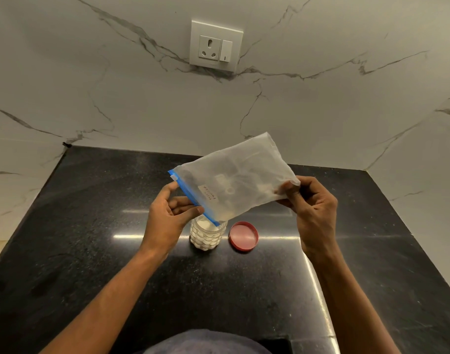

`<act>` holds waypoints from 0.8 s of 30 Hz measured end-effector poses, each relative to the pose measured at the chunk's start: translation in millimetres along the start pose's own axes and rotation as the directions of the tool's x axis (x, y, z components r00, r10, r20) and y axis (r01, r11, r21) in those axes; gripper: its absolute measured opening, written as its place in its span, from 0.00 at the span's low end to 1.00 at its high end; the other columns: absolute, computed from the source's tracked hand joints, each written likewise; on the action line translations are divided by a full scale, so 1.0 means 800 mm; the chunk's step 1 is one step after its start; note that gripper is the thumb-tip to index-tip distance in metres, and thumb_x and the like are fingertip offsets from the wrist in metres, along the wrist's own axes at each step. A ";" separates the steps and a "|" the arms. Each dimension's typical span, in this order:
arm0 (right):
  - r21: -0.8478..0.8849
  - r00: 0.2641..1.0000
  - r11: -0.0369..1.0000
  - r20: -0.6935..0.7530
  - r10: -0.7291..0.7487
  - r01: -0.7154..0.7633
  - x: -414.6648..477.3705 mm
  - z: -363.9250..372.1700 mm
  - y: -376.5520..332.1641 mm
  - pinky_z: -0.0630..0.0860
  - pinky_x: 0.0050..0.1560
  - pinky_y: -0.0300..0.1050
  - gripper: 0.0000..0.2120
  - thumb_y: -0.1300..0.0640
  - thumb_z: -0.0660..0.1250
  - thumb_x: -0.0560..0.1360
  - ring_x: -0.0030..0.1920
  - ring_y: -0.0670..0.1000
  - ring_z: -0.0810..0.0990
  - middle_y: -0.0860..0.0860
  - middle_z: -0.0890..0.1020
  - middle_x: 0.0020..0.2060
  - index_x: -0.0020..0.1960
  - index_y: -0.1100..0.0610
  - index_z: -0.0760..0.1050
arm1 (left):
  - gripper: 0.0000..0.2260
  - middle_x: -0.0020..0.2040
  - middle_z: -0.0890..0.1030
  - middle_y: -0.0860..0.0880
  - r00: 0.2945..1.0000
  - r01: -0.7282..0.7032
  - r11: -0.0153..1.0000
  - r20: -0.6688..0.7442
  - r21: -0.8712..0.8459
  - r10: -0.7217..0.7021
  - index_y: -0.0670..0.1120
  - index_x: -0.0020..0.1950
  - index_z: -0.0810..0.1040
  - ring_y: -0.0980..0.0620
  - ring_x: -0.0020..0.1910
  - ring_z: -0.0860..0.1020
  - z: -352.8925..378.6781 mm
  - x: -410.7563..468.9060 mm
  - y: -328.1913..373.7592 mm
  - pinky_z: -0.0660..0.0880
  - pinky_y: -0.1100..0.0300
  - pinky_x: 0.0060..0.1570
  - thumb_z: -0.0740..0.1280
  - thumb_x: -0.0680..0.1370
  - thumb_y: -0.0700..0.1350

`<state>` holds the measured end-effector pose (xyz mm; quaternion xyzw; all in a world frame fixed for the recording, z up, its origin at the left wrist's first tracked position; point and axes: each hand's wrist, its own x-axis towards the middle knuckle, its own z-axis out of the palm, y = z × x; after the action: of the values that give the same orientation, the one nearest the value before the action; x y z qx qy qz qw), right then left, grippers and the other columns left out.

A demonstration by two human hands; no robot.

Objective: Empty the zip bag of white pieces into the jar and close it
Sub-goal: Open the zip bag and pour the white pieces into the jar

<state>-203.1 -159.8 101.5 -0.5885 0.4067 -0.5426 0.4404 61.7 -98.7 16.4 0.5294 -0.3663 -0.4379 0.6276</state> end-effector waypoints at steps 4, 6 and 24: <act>0.003 1.000 1.000 0.000 0.000 0.000 -0.002 0.002 -0.001 0.86 0.51 0.48 0.08 0.56 0.70 0.78 0.51 0.58 0.88 0.58 0.86 0.48 0.55 0.58 0.81 | 0.32 0.51 0.90 0.45 1.000 -0.009 1.000 -0.005 0.001 0.009 0.45 0.74 0.73 0.48 0.53 0.89 -0.002 -0.001 0.000 0.85 0.58 0.53 0.79 0.73 0.33; -0.007 1.000 1.000 0.011 -0.006 0.006 -0.004 0.005 0.000 0.86 0.51 0.48 0.07 0.55 0.70 0.78 0.51 0.57 0.88 0.58 0.86 0.49 0.54 0.57 0.81 | 0.29 0.51 0.90 0.46 1.000 -0.020 1.000 -0.001 0.013 0.020 0.44 0.72 0.75 0.48 0.52 0.89 -0.001 -0.003 0.000 0.85 0.60 0.51 0.79 0.73 0.33; -0.130 0.994 0.986 0.063 -0.093 0.101 0.002 0.008 -0.015 0.86 0.51 0.47 0.09 0.56 0.78 0.69 0.47 0.53 0.87 0.49 0.88 0.45 0.49 0.53 0.83 | 0.22 0.53 0.90 0.47 0.999 0.034 0.999 0.026 0.021 -0.034 0.50 0.64 0.78 0.50 0.54 0.89 -0.009 -0.003 -0.009 0.85 0.60 0.53 0.78 0.74 0.34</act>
<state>-196.9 -157.9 113.1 -0.6509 0.4002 -0.5179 0.3846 66.3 -94.8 8.0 0.5363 -0.3699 -0.4514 0.6097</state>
